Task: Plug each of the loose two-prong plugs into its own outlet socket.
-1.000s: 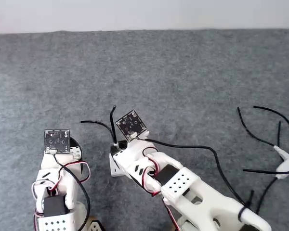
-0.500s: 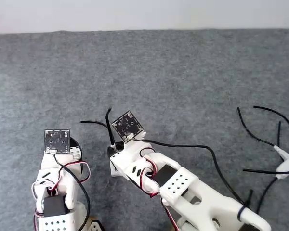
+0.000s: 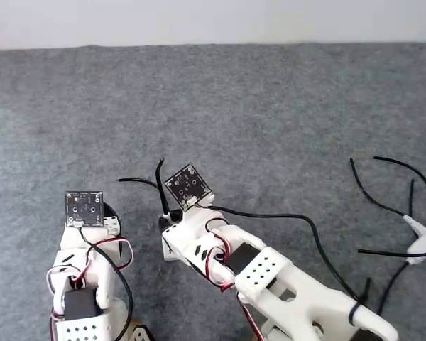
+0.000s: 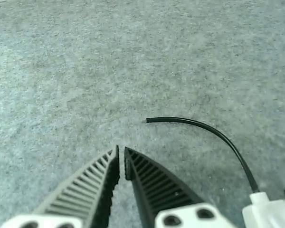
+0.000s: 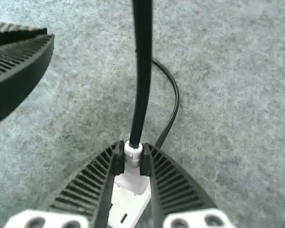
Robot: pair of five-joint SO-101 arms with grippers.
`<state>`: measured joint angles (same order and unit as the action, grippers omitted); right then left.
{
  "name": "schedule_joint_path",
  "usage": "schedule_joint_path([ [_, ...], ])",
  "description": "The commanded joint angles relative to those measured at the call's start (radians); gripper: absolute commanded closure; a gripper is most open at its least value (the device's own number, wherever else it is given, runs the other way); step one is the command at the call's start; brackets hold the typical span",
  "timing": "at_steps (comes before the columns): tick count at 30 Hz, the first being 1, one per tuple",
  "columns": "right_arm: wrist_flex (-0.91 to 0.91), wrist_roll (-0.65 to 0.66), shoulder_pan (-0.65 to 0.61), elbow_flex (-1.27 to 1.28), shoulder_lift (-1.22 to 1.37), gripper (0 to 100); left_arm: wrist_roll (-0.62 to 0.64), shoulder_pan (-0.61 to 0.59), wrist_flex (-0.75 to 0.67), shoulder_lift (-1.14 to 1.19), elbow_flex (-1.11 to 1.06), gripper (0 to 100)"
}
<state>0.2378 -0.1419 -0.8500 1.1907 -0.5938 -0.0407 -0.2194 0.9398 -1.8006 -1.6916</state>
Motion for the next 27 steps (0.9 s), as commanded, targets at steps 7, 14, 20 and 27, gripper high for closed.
schedule_joint_path([
  [7, -0.038, -0.006, 0.018, -0.043, -0.001, 99.1, 0.005, -0.006, 0.003, -0.006, 0.008, 99],
  [14, -0.039, -0.005, 0.019, -0.043, 0.018, 99.1, 0.005, -0.006, 0.005, -0.006, 0.008, 99],
  [20, -0.064, -0.005, 0.035, -0.069, 0.099, 99.1, 0.005, -0.006, 0.005, -0.006, 0.008, 99],
  [27, -0.061, -0.003, 0.038, -0.069, 0.090, 99.1, 0.005, -0.006, 0.005, -0.006, 0.008, 99],
])
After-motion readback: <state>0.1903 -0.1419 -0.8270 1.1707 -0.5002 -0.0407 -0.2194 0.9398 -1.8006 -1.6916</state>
